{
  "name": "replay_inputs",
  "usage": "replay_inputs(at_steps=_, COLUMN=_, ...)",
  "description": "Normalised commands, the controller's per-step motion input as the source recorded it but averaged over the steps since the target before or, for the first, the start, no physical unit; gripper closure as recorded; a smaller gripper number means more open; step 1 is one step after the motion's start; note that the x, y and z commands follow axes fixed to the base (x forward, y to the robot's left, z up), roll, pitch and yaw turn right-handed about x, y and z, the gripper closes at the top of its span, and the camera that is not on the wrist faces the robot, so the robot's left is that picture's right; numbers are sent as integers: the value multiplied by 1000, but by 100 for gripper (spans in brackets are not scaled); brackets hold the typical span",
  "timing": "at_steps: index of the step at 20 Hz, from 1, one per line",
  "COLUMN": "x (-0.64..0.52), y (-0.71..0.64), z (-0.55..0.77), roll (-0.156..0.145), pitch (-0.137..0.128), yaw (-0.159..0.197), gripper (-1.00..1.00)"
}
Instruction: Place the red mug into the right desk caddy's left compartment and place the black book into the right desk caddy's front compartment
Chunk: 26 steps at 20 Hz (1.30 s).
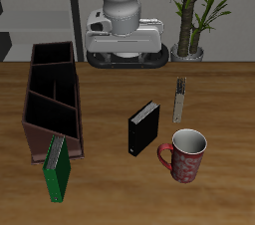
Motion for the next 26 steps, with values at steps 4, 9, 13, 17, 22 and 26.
replay_inputs(at_steps=4, x=224, y=2, z=114, roll=-13, pitch=-42, yaw=16, gripper=-100)
replay_inputs(at_steps=9, x=184, y=213, z=18, roll=4, pitch=-57, yaw=85, gripper=-100)
replay_inputs(at_steps=13, x=125, y=140, z=8, roll=0, pitch=-5, yaw=37, gripper=-100)
replay_inputs(at_steps=17, x=268, y=396, z=-43, roll=-16, pitch=-66, yaw=91, gripper=-100)
replay_inputs(at_steps=22, x=211, y=99, z=-47, roll=-2, pitch=8, yaw=-2, gripper=-100)
replay_inputs(at_steps=26, x=225, y=290, z=-60, roll=14, pitch=12, yaw=14, gripper=-100)
